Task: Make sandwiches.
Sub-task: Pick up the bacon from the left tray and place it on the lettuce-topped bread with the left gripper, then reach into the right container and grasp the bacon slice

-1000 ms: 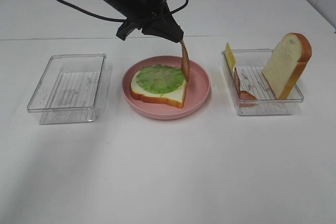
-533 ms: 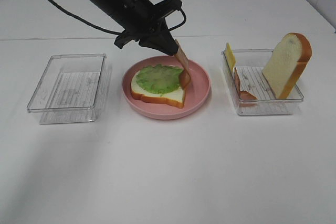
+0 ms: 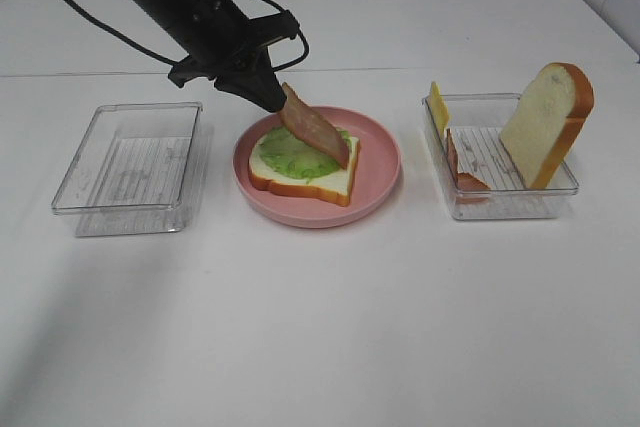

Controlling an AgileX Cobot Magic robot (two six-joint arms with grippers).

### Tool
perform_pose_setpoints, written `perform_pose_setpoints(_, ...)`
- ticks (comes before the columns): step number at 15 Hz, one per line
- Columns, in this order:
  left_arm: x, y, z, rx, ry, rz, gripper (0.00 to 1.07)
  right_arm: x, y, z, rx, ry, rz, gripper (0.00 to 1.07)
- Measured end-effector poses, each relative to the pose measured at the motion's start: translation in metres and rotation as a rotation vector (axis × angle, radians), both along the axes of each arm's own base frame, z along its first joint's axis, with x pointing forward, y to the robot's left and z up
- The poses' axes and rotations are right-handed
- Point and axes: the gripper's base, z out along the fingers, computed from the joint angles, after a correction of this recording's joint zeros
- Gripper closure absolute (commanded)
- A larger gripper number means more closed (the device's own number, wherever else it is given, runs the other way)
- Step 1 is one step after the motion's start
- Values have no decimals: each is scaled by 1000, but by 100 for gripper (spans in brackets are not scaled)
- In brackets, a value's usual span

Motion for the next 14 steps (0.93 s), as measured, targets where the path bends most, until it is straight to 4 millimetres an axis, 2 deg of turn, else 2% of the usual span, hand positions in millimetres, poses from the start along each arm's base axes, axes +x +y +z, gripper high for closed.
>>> perform_pose_setpoints(5,2,4,-2,50,-26,-7,105,0,0,0,0,0,0,26)
perform_pose_setpoints(6,2,4,-2,50,-32,-3,96,0,0,0,0,0,0,26)
perform_pose_setpoints(9,3,4,-2,49,-36,0,41,0,0,0,0,0,0,26)
perform_pose_setpoints(10,3,4,-2,49,-36,0,31,0,0,0,0,0,0,26)
perform_pose_setpoints(12,2,5,2,55,-46,-3,30,0,0,0,0,0,0,26)
perform_pose_setpoints(14,1,7,19,71,-79,-22,30,0,0,0,0,0,0,26)
